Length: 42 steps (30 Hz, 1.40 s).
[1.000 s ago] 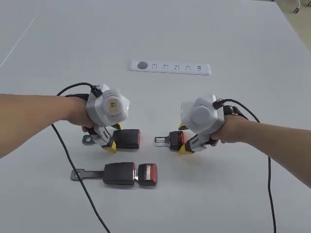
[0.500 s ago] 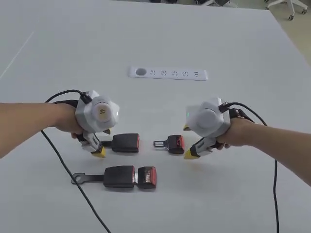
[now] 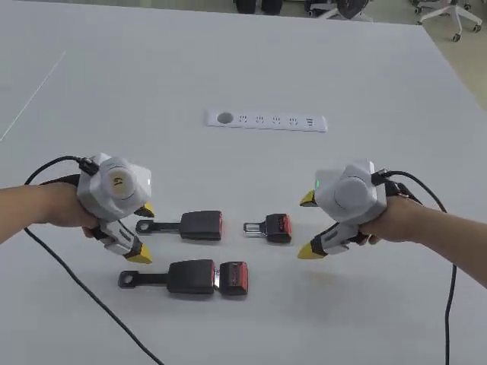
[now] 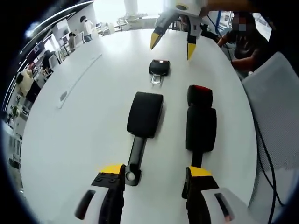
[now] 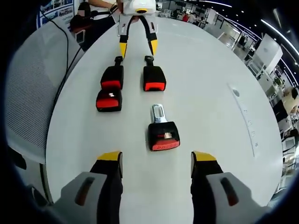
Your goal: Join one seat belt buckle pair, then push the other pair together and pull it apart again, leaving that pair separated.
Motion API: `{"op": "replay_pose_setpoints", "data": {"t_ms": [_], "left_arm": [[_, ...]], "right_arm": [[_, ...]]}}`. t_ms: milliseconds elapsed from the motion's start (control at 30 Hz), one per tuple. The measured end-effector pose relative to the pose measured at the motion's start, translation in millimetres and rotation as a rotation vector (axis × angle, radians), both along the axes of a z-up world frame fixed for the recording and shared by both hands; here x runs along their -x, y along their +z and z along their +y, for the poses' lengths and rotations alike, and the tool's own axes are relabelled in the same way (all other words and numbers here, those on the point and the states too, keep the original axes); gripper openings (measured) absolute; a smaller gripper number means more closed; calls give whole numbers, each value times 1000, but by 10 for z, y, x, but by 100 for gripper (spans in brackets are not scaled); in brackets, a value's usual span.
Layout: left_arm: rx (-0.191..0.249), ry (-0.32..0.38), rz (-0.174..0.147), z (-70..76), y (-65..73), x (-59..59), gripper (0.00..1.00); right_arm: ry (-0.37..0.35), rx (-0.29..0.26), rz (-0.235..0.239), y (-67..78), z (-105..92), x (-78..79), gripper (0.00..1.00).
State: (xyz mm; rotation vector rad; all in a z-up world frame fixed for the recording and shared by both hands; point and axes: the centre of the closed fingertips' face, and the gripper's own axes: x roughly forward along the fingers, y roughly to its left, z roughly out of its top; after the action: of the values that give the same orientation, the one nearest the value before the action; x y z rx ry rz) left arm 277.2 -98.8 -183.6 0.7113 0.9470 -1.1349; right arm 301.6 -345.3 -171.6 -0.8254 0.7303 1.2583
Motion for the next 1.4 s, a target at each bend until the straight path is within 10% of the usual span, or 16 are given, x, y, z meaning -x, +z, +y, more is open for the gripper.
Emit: {"op": "replay_pose_setpoints", "data": {"t_ms": [833,1167,1400], "left_arm": [[383,324,-156,99,251,560,86],[458,441,-246,-2,402,691,94],[488,488,-245,-6,367,808,98]], "right_arm": [[-284,-308,-38,195,-22,554,77],[-423,-438,-87,364,14,736,89],[-478,-500,-120,370,-9,848,94]]}}
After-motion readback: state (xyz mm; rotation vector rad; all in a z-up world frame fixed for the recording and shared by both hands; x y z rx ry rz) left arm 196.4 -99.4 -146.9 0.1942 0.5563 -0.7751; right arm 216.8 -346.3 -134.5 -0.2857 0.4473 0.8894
